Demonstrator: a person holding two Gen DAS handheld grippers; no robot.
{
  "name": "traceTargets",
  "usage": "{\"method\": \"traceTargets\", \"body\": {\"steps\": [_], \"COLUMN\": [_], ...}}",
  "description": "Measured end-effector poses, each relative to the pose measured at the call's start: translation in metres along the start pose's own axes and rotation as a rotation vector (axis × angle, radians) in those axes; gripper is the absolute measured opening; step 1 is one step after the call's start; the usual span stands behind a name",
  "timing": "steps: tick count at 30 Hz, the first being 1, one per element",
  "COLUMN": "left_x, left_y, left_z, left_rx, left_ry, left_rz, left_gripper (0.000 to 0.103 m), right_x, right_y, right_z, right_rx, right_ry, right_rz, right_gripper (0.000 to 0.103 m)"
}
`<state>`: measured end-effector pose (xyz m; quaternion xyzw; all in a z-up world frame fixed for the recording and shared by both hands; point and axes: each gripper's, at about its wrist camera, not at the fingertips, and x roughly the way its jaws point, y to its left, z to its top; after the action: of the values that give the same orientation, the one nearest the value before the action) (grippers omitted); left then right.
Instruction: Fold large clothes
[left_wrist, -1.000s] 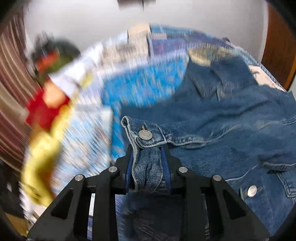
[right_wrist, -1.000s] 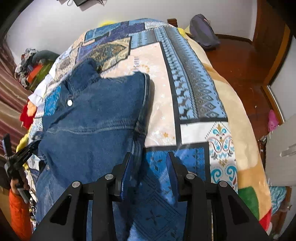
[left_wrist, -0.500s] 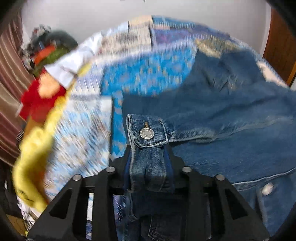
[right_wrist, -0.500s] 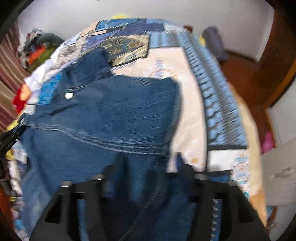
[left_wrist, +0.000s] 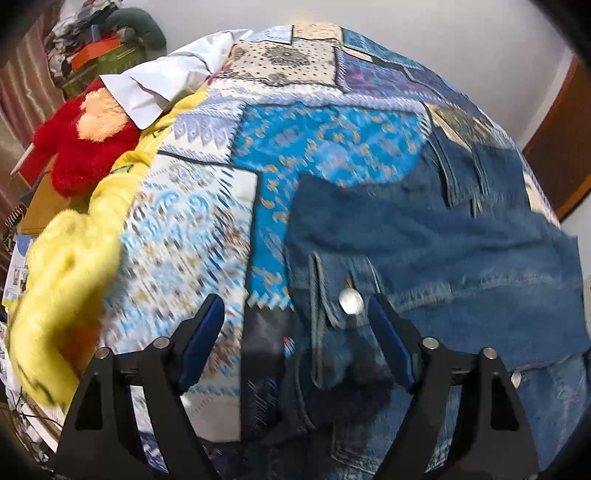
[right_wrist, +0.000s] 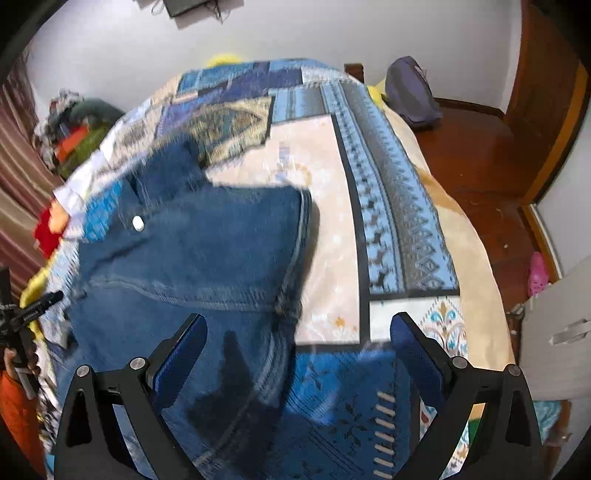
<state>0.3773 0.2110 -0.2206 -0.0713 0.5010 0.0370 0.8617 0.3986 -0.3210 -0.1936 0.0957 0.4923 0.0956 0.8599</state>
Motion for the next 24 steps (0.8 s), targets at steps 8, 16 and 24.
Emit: {"method": "traceTargets", "body": {"steps": [8, 16, 24], "left_x": [0.049, 0.108, 0.085], "left_y": [0.013, 0.015, -0.005], "left_z": [0.037, 0.055, 0.066], "left_rx": [-0.062, -0.19, -0.127], "left_ry": [0.085, 0.161, 0.056], "left_rz": [-0.054, -0.194, -0.139], "left_gripper": [0.08, 0.048, 0.009], "right_x": [0.029, 0.073, 0.081], "right_y": [-0.017, 0.001, 0.024], "right_z": [0.036, 0.054, 0.079], "right_rx": [0.143, 0.092, 0.022], "right_ry": [0.019, 0.083, 0.03], "right_rz": [0.108, 0.124, 0.036], "right_gripper": [0.09, 0.046, 0.011]}}
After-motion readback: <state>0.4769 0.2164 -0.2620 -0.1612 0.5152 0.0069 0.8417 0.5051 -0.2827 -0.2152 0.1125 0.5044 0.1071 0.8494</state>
